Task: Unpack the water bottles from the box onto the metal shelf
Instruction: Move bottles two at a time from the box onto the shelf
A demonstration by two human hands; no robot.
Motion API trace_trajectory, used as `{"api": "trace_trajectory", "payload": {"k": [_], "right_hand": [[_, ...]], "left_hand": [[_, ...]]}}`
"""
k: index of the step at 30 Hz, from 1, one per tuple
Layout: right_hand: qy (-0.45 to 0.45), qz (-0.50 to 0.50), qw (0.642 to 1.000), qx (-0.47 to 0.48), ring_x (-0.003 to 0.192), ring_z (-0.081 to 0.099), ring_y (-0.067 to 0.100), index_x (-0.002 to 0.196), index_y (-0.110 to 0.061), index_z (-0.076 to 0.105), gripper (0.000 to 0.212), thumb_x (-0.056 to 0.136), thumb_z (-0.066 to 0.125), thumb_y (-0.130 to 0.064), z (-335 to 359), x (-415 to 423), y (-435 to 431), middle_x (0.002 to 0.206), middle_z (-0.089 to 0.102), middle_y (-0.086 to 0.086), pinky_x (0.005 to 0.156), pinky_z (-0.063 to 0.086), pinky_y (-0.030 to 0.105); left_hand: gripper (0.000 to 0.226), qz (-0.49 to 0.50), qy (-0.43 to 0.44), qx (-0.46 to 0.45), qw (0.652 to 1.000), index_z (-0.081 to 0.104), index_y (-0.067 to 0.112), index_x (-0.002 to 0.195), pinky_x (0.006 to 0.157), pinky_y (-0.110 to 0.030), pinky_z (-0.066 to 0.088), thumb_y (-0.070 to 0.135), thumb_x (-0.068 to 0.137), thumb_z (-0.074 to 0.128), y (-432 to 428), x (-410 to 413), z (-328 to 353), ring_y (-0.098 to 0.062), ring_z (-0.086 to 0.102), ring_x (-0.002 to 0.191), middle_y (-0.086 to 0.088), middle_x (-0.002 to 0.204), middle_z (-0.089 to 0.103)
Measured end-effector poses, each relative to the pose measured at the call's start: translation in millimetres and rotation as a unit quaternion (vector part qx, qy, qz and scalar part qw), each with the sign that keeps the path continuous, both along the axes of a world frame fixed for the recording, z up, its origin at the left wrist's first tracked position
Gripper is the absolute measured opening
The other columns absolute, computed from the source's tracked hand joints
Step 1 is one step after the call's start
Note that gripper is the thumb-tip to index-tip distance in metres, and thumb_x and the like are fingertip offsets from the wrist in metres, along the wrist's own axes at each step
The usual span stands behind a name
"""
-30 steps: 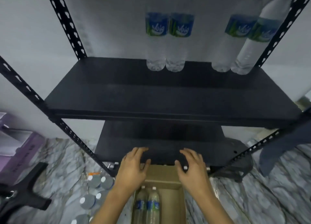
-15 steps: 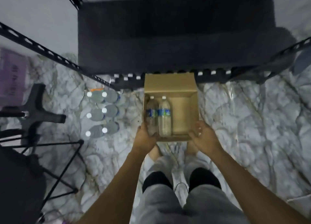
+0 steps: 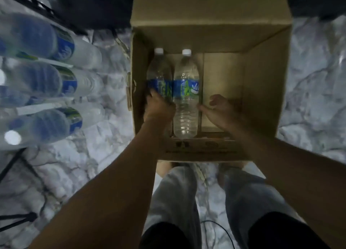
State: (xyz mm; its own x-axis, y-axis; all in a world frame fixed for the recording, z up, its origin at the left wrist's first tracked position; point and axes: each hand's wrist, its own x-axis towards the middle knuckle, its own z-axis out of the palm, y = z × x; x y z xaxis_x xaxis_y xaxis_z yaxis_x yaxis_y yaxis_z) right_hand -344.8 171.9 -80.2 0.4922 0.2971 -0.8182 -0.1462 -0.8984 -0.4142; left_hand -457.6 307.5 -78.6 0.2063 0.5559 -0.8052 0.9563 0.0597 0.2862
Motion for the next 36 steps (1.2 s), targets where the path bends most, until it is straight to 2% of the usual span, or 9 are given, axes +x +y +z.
{"api": "trace_trajectory", "payload": {"k": [4,8,15,18,20,24,29,34,36], "right_hand": [[0.033,0.008,0.999,0.028,0.080,0.054,0.005,0.105,-0.025,0.055,0.029,0.085,0.069,-0.042,-52,14,19,0.089,0.055,-0.013,0.065,0.040,0.021],[0.056,-0.020,0.996,0.059,0.080,0.063,-0.003,0.108,-0.025,0.066,0.035,0.081,0.071,-0.046,-80,14,39,0.089,0.067,-0.015,0.055,0.043,0.013],[0.096,-0.113,0.985,0.082,0.088,0.071,0.011,0.100,-0.022,0.071,0.042,0.067,0.085,-0.043,-102,13,54,0.098,0.075,-0.004,0.081,0.056,0.028],[0.110,-0.126,0.982,0.092,0.085,0.073,0.009,0.099,-0.022,0.072,0.044,0.061,0.089,-0.039,-104,15,51,0.093,0.076,-0.006,0.077,0.058,0.027],[0.101,-0.146,0.980,0.085,0.081,0.073,0.009,0.096,-0.020,0.073,0.046,0.057,0.091,-0.035,-106,15,50,0.090,0.076,-0.004,0.074,0.059,0.027],[0.068,-0.204,0.974,0.073,0.069,0.072,0.004,0.093,-0.019,0.073,0.036,0.062,0.089,-0.025,-105,19,39,0.085,0.075,-0.005,0.056,0.055,0.018],[0.043,-0.236,0.968,0.071,0.074,0.073,0.010,0.097,-0.017,0.072,0.041,0.061,0.090,-0.026,-93,32,15,0.086,0.076,-0.003,0.064,0.058,0.026],[0.010,-0.241,0.967,0.086,0.074,0.072,0.004,0.093,-0.020,0.072,0.039,0.060,0.091,-0.024,-70,36,-2,0.085,0.074,-0.007,0.062,0.057,0.021],[-0.002,-0.236,0.967,0.102,0.071,0.070,-0.001,0.087,-0.024,0.070,0.035,0.060,0.091,-0.020,-60,38,-9,0.083,0.073,-0.011,0.062,0.056,0.018]], "left_hand": [[0.085,-0.008,0.003,0.068,0.998,0.023,0.006,0.150,0.107,-0.042,0.041,0.037,0.087,0.070,12,7,-42,-0.033,0.046,0.132,-0.017,0.143,0.043],[0.075,0.016,0.016,0.108,0.994,0.040,0.005,0.142,0.102,-0.040,0.048,0.041,0.083,0.072,16,12,-62,-0.032,0.056,0.123,-0.015,0.134,0.055],[0.065,0.054,-0.043,0.075,0.995,0.053,0.015,0.133,0.082,-0.019,0.043,0.043,0.079,0.077,30,4,-84,-0.020,0.063,0.117,-0.003,0.127,0.065],[0.078,0.097,-0.128,0.043,0.986,0.051,0.009,0.130,0.085,-0.018,0.049,0.032,0.065,0.087,29,2,-87,-0.013,0.061,0.110,0.002,0.122,0.062],[0.068,0.108,-0.155,0.034,0.981,0.052,0.004,0.125,0.070,-0.004,0.046,0.012,0.069,0.088,29,1,-87,-0.005,0.058,0.097,0.004,0.110,0.058],[0.041,0.106,-0.164,-0.018,0.981,0.063,0.021,0.092,0.069,-0.022,0.054,0.005,0.065,0.090,26,3,-100,0.011,0.063,0.066,0.003,0.090,0.068],[0.079,0.071,-0.106,0.014,0.992,0.054,0.011,0.126,0.076,-0.023,0.048,0.027,0.060,0.094,12,20,-96,-0.011,0.061,0.091,0.001,0.108,0.065],[0.070,0.065,-0.101,0.046,0.992,0.059,0.013,0.115,0.051,-0.007,0.041,0.029,0.058,0.095,1,19,-87,-0.007,0.061,0.078,0.002,0.098,0.068],[0.069,0.070,-0.110,0.063,0.989,0.060,0.015,0.114,0.056,-0.004,0.045,0.031,0.056,0.095,-4,17,-78,-0.007,0.064,0.078,0.005,0.095,0.069]]}}
